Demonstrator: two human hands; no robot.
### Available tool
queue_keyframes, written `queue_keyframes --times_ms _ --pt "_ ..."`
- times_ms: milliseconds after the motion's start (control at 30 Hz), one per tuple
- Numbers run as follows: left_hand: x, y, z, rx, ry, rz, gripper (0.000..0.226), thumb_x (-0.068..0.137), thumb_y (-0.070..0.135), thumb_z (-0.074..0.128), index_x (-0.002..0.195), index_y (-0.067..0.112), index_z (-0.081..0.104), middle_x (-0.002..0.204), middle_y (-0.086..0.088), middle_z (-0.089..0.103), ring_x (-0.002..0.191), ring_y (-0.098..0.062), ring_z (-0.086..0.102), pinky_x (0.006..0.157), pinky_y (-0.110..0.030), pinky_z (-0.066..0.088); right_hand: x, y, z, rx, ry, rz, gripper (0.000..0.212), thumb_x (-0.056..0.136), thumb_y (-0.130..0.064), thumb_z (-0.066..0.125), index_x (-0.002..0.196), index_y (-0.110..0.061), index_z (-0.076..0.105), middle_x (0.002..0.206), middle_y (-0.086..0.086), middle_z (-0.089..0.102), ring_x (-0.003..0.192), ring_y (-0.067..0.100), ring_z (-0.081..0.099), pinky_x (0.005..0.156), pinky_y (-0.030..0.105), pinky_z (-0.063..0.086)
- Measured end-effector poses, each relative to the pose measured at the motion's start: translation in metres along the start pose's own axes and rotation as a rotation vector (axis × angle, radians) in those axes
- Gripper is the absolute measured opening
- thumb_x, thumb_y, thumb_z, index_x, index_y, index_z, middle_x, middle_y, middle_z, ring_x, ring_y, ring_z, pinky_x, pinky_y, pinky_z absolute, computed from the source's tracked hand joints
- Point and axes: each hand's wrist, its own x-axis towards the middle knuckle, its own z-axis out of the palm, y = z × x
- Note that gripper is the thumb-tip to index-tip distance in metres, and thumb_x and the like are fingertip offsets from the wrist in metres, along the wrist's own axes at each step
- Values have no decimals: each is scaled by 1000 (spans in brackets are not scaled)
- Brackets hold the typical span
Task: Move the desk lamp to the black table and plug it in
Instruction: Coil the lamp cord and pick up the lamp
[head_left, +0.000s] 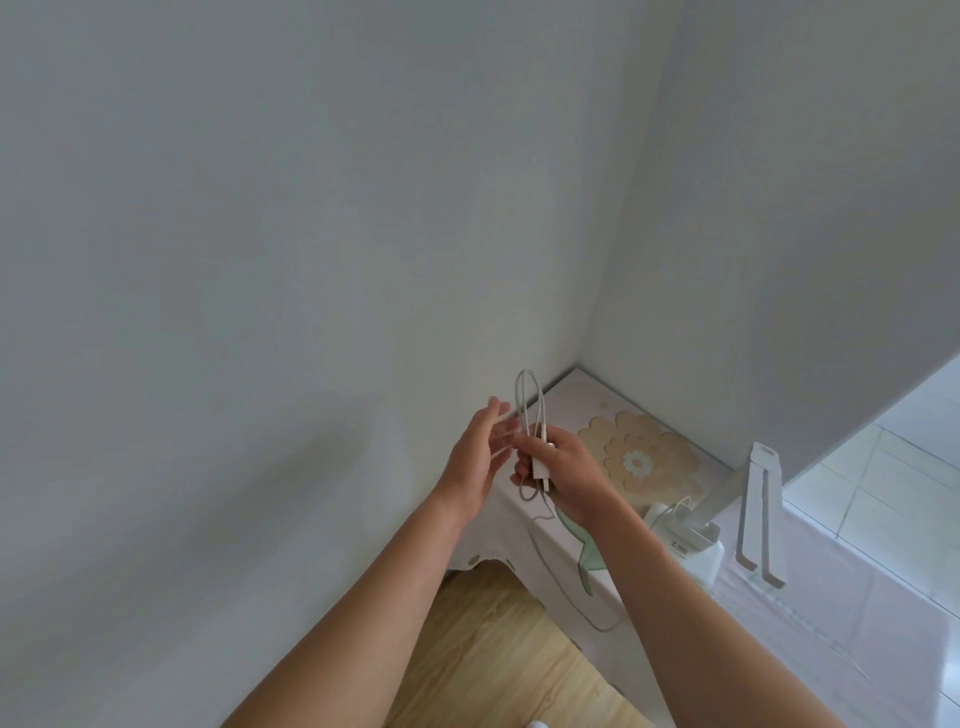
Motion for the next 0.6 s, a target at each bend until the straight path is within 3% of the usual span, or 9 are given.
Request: queue_keyframes --times_ms 100,167,300,400,500,600 --pt "-7 -28 7 67 -122 -42 57 107 56 24 136 24 60 134 -5 69 128 -19 61 120 -46 33 0 -16 -3 49 44 -37 16 94 -17 70 78 -14 73 71 10 60 62 22 60 58 32 52" --pt "-12 -48 11 192 -223 -119 67 106 60 13 135 24 61 130 -5 71 125 -20 63 120 -45 31 3 -27 -7 85 75 -58 16 92 -18 71 78 -11 67 68 10 57 59 22 57 56 32 52" --pt "-16 -80 9 601 -335 -178 86 105 59 4 105 14 77 86 -8 72 99 -20 68 112 -42 34 2 -51 -19 146 111 -97 14 95 -11 67 84 -5 63 67 8 54 57 20 55 60 36 54" --pt "-10 -93 -1 698 -236 -157 82 110 47 13 87 3 78 77 -9 63 82 -21 59 105 -44 40 -7 -65 -33 134 169 -123 19 97 -7 63 78 -7 62 65 7 52 53 20 52 53 34 50" --pt "0 -94 -15 514 -35 -163 59 107 27 31 77 0 75 77 -21 65 76 -24 53 90 -42 46 -22 -73 -52 112 235 -138 23 96 -2 60 74 -7 59 64 8 49 49 19 48 48 31 44" --pt "10 -82 -23 349 150 -193 39 101 17 40 82 2 70 58 -8 53 62 -20 47 70 -35 41 -43 -69 -70 44 283 -124 18 92 -4 62 75 -6 57 63 9 50 49 20 46 47 32 42"
